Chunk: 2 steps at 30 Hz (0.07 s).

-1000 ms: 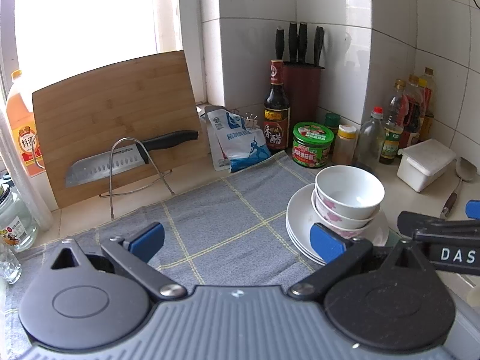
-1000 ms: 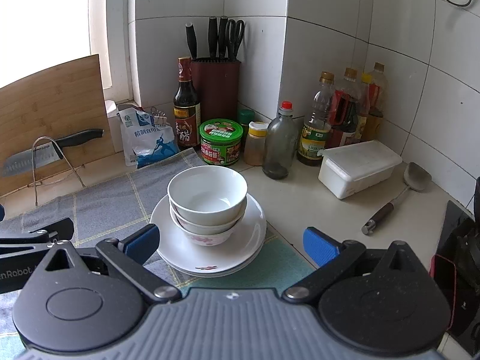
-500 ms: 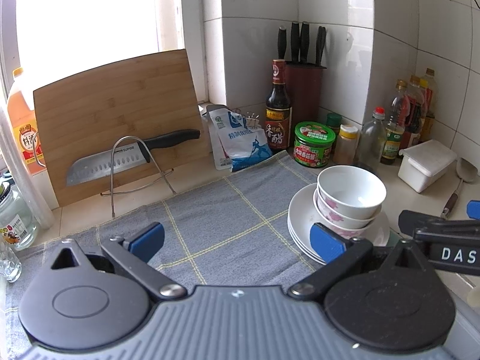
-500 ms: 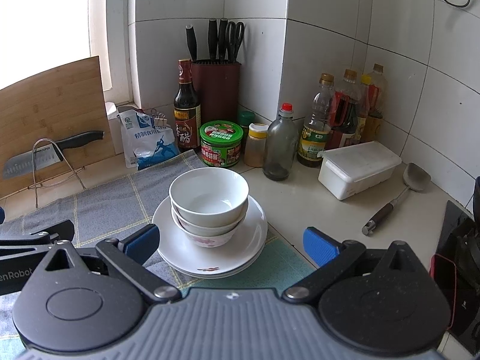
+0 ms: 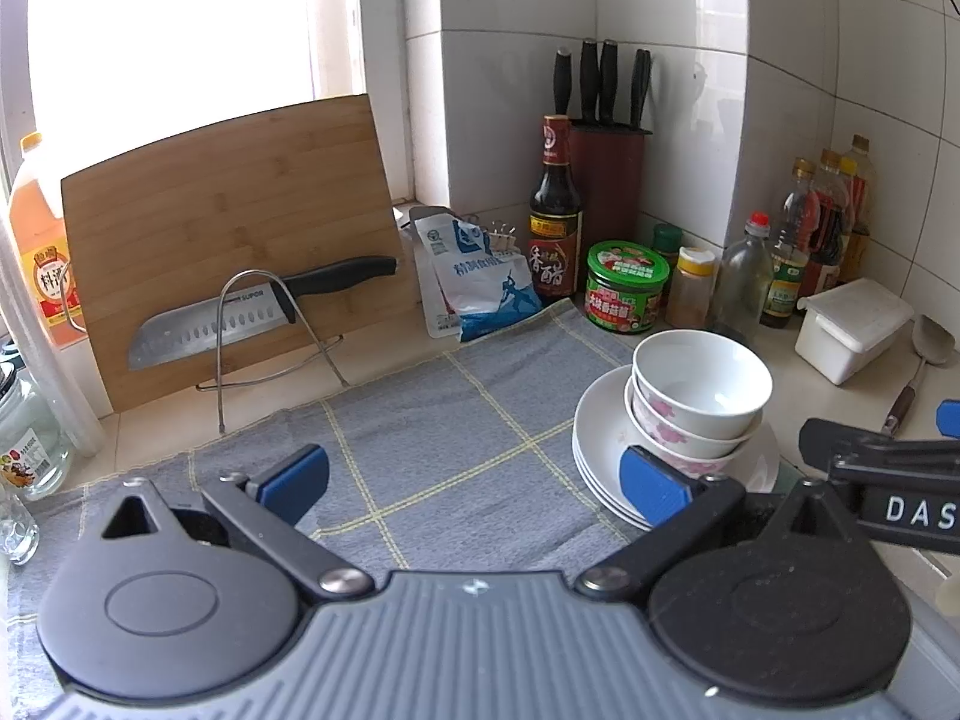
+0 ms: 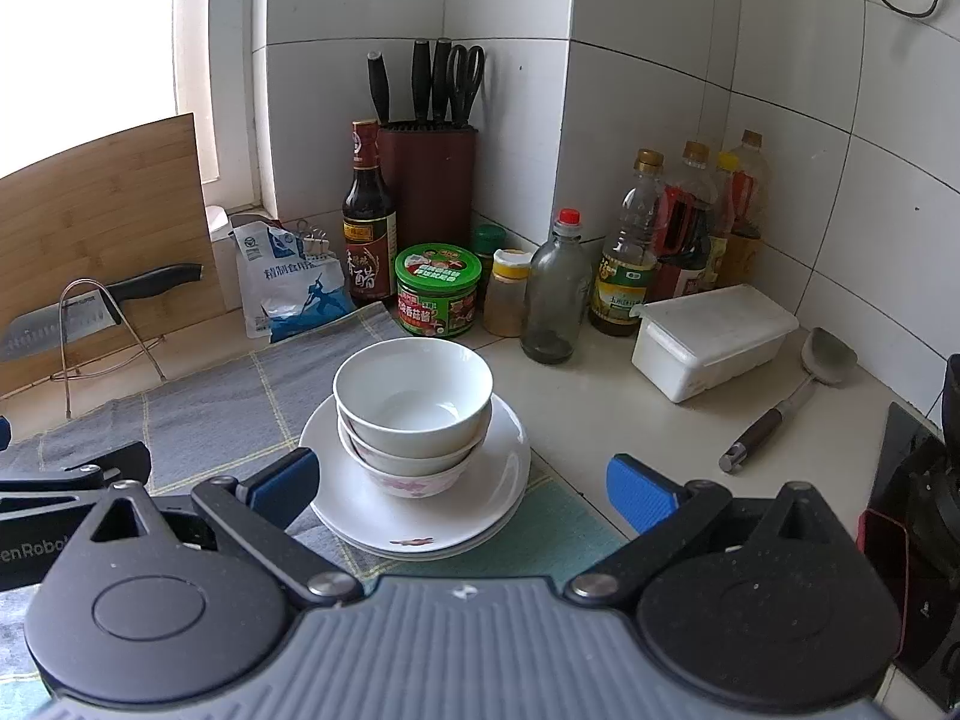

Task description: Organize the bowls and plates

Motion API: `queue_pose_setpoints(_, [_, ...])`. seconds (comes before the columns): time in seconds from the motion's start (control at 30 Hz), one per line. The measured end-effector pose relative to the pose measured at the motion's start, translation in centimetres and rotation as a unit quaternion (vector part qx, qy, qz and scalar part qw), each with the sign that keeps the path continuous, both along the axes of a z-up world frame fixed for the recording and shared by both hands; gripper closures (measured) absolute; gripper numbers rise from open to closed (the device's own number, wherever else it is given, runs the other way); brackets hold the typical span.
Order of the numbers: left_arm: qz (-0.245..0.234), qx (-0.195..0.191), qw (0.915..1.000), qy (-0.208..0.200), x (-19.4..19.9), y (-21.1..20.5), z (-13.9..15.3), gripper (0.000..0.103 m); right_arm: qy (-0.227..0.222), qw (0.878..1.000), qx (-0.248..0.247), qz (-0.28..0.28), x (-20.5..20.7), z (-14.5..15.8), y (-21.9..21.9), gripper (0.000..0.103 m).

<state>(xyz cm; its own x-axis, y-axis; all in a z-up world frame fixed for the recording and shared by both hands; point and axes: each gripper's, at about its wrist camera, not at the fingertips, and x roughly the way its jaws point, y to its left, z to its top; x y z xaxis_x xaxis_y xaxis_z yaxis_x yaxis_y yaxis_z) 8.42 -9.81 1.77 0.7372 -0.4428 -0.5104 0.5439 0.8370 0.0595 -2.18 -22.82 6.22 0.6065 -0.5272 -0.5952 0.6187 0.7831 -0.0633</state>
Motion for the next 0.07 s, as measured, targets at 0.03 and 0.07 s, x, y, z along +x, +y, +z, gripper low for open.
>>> queue_pose_setpoints(0.03, [0.0, 0.001, 1.0, 0.0, 0.02, -0.05, -0.01, 0.001, 0.001, 1.0, 0.0, 0.0, 0.01, 0.0, 0.0, 0.0])
queue_pose_setpoints(0.07, [0.0, 0.001, 1.0, 0.0, 0.02, -0.05, -0.05, 0.001, 0.001, 1.0, -0.001, 0.001, 0.01, 0.01, 0.0, 0.0])
